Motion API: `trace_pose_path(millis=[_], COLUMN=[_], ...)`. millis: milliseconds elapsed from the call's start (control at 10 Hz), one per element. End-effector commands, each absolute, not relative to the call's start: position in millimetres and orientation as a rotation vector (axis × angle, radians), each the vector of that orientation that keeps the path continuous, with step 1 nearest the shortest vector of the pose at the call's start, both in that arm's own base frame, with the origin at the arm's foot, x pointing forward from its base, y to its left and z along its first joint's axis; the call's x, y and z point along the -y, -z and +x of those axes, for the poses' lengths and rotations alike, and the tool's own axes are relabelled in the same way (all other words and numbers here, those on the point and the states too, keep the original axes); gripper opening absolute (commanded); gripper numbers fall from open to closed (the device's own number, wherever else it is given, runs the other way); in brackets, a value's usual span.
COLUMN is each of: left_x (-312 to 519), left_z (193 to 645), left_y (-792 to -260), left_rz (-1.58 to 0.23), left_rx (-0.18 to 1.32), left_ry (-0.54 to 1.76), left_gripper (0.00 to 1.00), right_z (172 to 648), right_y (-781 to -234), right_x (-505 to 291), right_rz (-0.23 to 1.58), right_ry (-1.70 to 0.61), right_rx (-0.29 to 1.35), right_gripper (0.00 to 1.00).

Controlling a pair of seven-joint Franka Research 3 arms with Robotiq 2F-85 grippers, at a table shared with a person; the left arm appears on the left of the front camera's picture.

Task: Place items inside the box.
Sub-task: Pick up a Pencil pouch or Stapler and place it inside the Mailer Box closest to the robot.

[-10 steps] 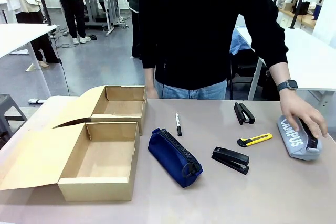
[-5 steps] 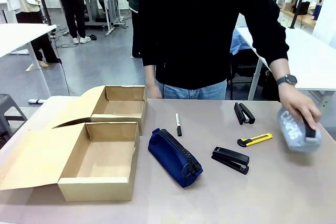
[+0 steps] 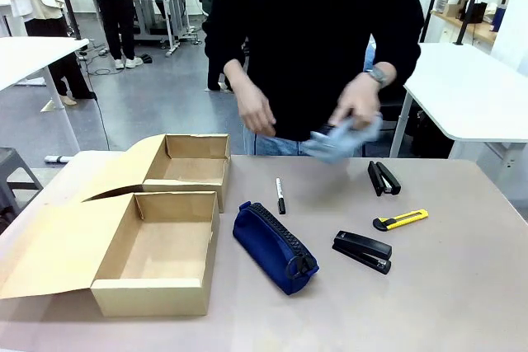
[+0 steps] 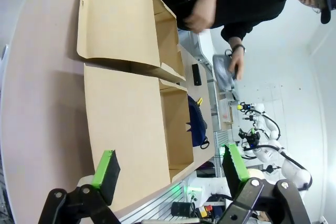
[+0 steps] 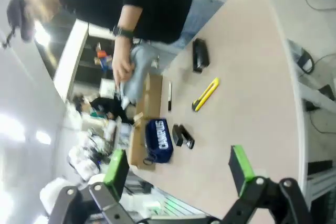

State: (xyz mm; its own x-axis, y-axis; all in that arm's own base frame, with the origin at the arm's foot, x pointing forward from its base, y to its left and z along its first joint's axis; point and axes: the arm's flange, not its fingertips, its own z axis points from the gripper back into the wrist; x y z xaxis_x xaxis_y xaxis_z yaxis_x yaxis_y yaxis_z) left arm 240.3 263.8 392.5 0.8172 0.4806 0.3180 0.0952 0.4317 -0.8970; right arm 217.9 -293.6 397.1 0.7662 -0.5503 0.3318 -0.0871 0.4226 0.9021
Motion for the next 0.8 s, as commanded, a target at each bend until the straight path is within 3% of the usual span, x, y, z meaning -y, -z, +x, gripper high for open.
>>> trace_pose_path(millis=[0,400,700], left_x=[-264.3,-264.3,-264.3], left_z=[240.2,240.2,240.2], left_y=[-392.7,-392.7,-392.7], left_rz=[-1.131,-1.131,-1.131], left_rx=[0.628,0.628,0.628], left_ry=[-0.243,-0.243,-0.243], left_gripper=[1.00,1.00,1.00], right_z=[242.3,239.3,214.2], right_y=[-443.3,-444.1,-405.9], right_x=[164.7,-52.7,-133.3], right_rz=[1.006,0.770,0.732], right_ry=[0.099,-0.463,-0.652], right_rx=[0.543,0.304,0.258], right_gripper=[1.00,1.00,1.00])
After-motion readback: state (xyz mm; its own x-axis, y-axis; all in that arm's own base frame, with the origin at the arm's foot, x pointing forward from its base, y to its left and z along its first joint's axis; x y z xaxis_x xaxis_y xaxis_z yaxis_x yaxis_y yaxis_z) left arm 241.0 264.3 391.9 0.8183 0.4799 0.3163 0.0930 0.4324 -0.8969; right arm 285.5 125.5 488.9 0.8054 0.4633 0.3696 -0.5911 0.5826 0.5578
